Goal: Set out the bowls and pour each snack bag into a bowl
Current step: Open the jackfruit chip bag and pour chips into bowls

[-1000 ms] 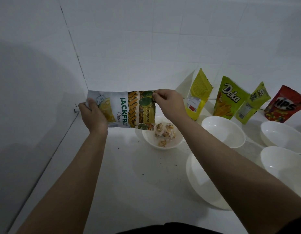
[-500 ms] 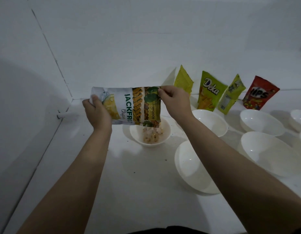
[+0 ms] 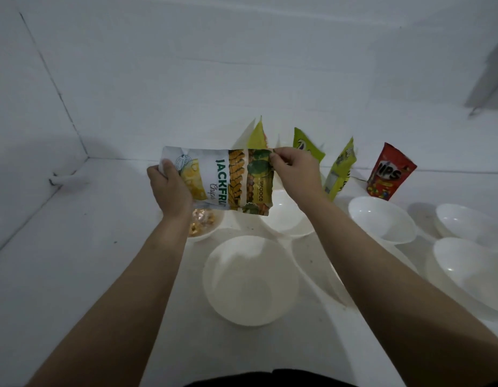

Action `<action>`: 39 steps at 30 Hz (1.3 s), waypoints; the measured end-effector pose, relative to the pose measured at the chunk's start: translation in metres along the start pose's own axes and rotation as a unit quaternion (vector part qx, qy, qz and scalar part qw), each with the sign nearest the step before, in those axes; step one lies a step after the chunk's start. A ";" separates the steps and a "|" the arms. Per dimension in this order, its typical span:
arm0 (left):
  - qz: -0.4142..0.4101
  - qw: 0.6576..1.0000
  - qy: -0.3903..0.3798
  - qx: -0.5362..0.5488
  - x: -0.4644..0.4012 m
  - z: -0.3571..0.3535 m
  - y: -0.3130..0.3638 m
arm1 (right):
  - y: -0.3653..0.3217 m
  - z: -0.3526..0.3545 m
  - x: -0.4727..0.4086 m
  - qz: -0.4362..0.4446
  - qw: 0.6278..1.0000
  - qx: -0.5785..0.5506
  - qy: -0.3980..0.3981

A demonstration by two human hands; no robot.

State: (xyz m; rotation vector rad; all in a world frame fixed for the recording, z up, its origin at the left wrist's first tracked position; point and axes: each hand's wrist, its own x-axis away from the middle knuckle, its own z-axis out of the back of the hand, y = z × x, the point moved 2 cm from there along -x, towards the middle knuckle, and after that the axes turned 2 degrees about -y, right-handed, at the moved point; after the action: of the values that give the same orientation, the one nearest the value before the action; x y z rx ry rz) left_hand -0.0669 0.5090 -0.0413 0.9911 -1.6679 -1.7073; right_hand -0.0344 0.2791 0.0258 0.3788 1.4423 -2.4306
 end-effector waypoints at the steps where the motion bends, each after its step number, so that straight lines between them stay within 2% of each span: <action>1: -0.003 1.000 -0.003 0.001 0.008 -0.007 -0.001 | 0.007 0.009 0.000 -0.005 1.000 -0.004 -0.003; 5: -0.035 0.999 -0.014 -0.020 0.035 -0.034 -0.003 | 0.035 0.038 -0.001 -0.027 0.999 -0.020 -0.006; 17: -0.172 0.978 -0.018 -0.120 0.052 -0.067 0.031 | 0.089 0.059 -0.013 -0.047 0.996 0.068 -0.037; 23: -0.198 0.968 -0.008 -0.151 0.053 -0.070 0.040 | 0.092 0.058 -0.021 -0.029 0.988 0.140 -0.061; 33: -0.219 0.960 -0.007 -0.176 0.044 -0.072 0.043 | 0.097 0.057 -0.029 -0.014 0.984 0.158 -0.076; 39: -0.228 0.955 -0.005 -0.189 0.041 -0.072 0.043 | 0.099 0.055 -0.025 -0.006 0.987 0.151 -0.056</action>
State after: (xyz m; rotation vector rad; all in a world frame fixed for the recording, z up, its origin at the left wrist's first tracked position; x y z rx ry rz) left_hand -0.0365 0.4304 -0.0007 1.2354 -1.0999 -2.2227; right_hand 0.0215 0.1884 -0.0190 0.2925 1.0361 -2.6389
